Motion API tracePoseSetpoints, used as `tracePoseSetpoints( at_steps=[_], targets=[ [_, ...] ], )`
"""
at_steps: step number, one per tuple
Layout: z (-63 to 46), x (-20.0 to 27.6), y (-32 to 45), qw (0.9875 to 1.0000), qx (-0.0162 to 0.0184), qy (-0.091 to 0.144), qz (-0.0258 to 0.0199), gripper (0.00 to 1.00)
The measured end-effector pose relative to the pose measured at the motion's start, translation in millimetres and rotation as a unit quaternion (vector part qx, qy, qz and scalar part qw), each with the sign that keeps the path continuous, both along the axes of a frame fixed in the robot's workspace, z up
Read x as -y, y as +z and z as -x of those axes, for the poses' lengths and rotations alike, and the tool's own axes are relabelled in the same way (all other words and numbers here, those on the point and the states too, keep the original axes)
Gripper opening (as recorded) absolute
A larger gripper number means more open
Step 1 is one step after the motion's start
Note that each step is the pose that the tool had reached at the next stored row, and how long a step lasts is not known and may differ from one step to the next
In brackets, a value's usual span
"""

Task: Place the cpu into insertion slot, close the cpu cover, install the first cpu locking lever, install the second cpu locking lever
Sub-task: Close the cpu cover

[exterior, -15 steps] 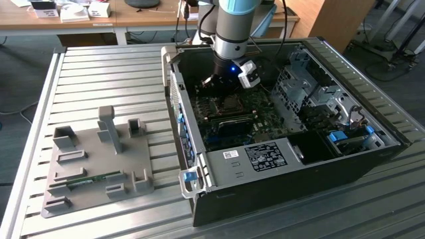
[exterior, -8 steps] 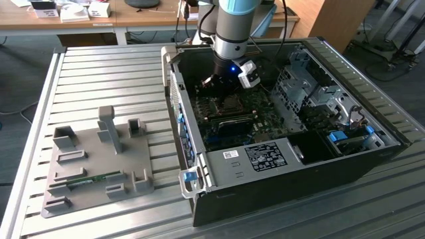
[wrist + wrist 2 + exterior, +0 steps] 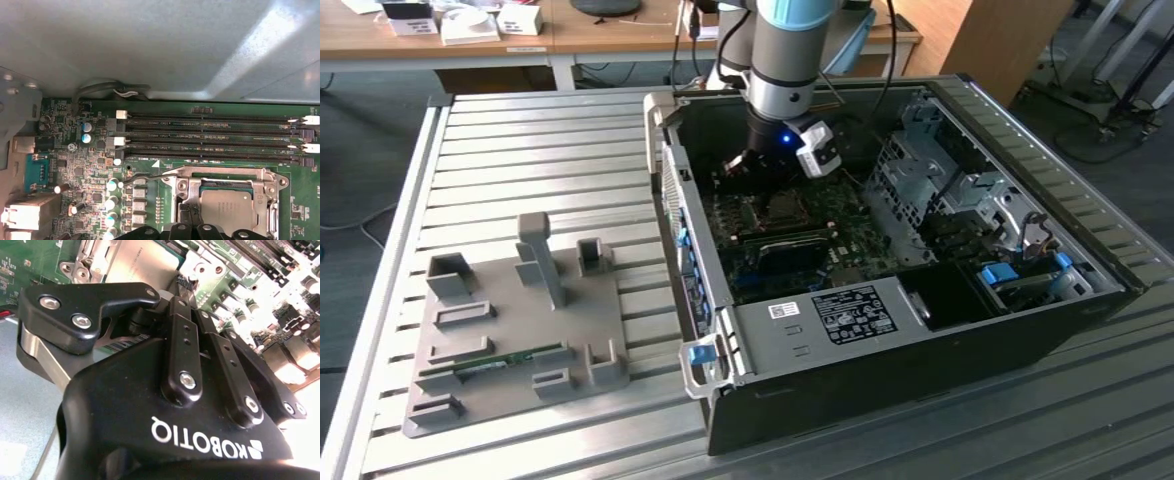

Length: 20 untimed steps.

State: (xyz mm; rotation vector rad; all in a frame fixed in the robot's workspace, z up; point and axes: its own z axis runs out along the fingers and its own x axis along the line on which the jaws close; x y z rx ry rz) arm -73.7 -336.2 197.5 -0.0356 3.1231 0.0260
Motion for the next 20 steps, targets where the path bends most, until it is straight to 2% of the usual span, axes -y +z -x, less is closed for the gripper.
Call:
tracePoseSetpoints(
  at_steps=[9, 20],
  targets=[
    [0.2, 0.1, -1.6, 1.0000, -0.0003, 0.000, 0.0015, 0.11],
    [0.2, 0.1, -1.2, 1.0000, 0.0001, 0.000, 0.0011, 0.11]
  ],
)
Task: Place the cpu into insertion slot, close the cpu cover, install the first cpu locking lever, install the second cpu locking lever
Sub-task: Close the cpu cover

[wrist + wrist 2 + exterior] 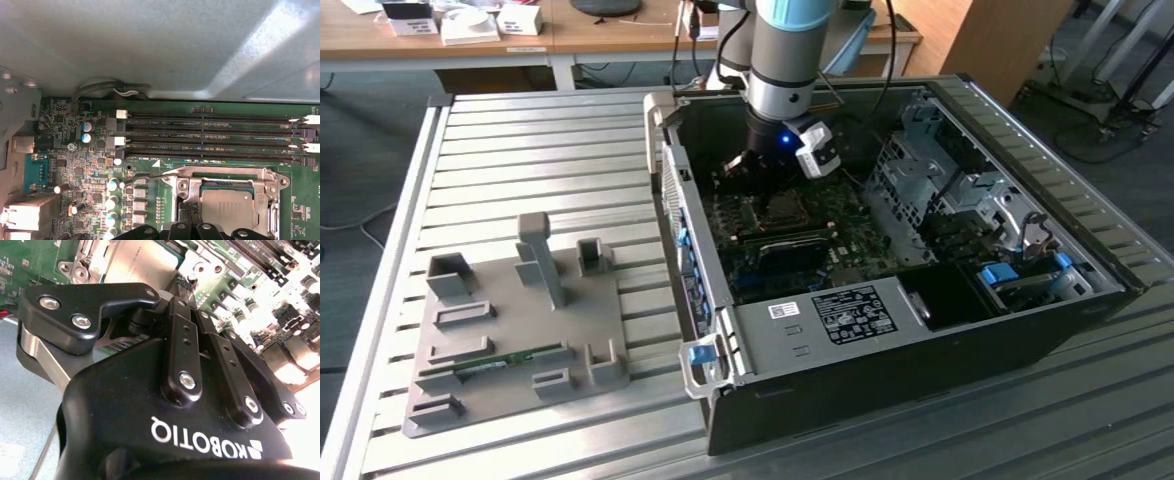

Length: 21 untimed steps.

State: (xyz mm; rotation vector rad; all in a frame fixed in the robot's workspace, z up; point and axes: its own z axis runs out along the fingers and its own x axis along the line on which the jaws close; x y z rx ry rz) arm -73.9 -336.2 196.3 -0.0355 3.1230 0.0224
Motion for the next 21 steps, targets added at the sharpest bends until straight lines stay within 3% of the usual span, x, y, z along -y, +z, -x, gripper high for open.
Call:
tracePoseSetpoints(
  at_steps=[21],
  targets=[
    [0.0, 0.0, 21.3, 1.0000, -0.0001, 0.000, 0.0001, 0.11]
  ],
)
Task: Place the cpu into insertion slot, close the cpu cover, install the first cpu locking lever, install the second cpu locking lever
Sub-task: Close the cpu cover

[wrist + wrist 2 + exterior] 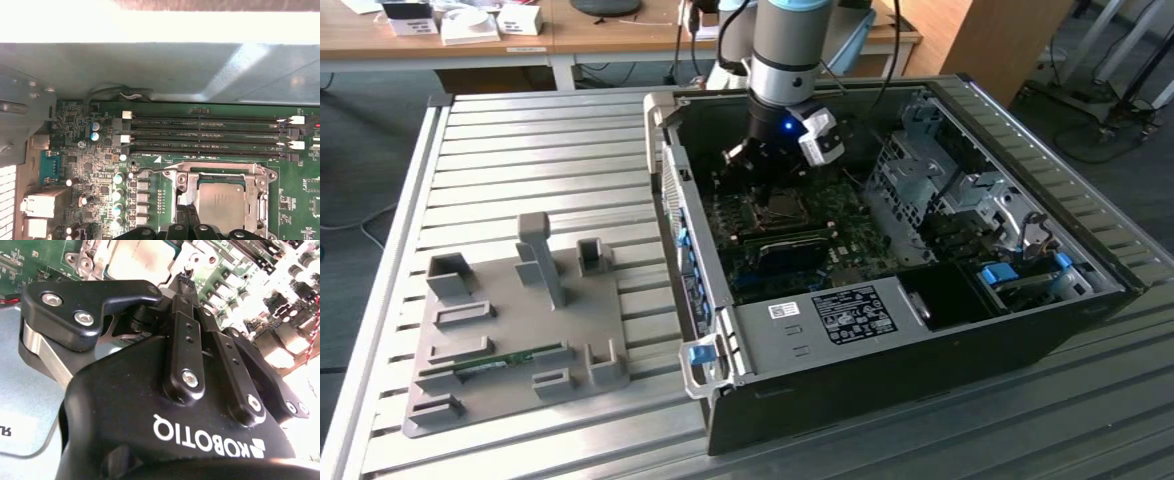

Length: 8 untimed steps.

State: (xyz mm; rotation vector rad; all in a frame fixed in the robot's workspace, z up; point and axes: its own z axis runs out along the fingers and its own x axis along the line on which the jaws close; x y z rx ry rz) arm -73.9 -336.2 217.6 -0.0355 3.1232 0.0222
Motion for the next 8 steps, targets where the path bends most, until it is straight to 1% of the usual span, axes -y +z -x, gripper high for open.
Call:
tracePoseSetpoints(
  at_steps=[2, 8],
  targets=[
    [0.0, 0.0, 1.5, 1.0000, 0.0000, 0.000, 0.0000, 0.11],
    [0.0, 0.0, 1.5, 1.0000, 0.0000, 0.000, -0.0001, 0.11]
  ],
)
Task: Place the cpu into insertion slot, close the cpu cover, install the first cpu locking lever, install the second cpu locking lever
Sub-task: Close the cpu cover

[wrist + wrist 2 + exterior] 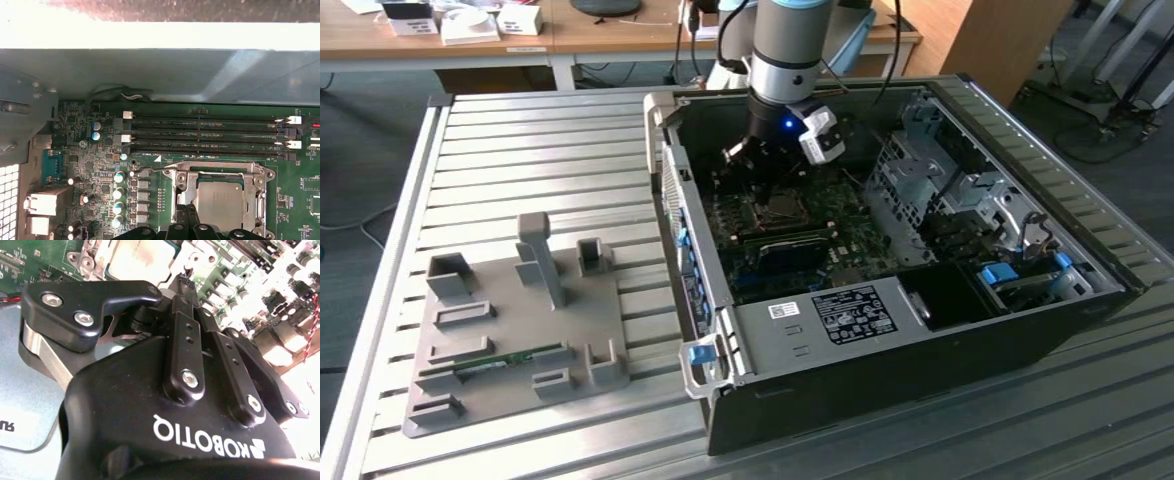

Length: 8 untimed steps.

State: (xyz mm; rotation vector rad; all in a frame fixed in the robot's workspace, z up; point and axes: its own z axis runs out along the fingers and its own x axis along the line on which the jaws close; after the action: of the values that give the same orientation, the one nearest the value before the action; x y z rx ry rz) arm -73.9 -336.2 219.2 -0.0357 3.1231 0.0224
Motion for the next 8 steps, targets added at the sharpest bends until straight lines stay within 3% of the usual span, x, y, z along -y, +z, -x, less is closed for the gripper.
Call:
tracePoseSetpoints(
  at_steps=[2, 5, 8],
  targets=[
    [0.0, 0.0, -0.1, 1.0000, 0.0011, 0.000, 0.0000, 0.11],
    [0.0, 0.0, -0.2, 1.0000, 0.0054, 0.000, -0.0003, 0.11],
    [-2.4, 0.0, -0.2, 1.0000, 0.0058, 0.000, -0.0002, 0.11]
  ],
)
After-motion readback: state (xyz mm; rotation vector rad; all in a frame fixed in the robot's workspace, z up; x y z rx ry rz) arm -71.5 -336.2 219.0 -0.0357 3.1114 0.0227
